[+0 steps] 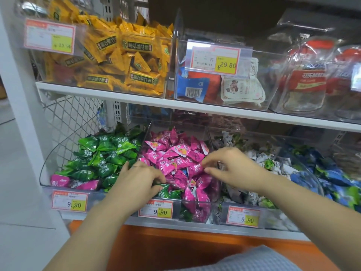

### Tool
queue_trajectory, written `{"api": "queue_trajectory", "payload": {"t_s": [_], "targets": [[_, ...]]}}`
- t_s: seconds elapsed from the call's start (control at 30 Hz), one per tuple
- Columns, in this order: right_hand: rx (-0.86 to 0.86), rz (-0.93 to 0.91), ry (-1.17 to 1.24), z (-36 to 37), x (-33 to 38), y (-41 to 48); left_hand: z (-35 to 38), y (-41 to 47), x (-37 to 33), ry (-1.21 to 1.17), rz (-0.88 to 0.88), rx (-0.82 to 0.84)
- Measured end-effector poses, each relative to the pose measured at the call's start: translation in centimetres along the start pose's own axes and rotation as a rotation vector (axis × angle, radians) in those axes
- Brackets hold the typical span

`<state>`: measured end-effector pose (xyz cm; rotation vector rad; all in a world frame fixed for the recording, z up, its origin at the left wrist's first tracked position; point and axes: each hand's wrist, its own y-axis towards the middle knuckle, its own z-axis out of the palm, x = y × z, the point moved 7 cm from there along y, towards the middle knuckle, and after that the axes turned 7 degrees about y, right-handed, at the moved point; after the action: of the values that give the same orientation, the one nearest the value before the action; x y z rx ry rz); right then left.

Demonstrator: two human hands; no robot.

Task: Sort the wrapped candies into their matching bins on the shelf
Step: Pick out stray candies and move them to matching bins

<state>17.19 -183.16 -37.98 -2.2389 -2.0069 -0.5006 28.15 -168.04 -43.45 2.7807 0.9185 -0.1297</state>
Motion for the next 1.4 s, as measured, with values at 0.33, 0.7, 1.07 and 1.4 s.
{"api": "queue_trajectory", "payload": {"t_s": [0.33, 0.7, 1.07, 1.4], "targets": [[0.465, 0.044, -0.459, 6.5, 0.3, 4.2, 0.3, 0.0, 0.1, -0.042, 0.010, 0.026], [0.318, 0.065, -0.505, 6.3, 1.1, 4.6, 0.3, 0.0, 0.2, -0.077, 0.015, 0.033], [-0.251, -0.004, 0.040, -0.2, -0.5, 1.6, 0.9, 0.0, -0.1, -0.079, 0.031, 0.068], [-0.660, 0.337, 0.095, -3.8, -8.7, -4.5, 1.0, 0.0, -0.2, -0.128, 0.048, 0.061]]}}
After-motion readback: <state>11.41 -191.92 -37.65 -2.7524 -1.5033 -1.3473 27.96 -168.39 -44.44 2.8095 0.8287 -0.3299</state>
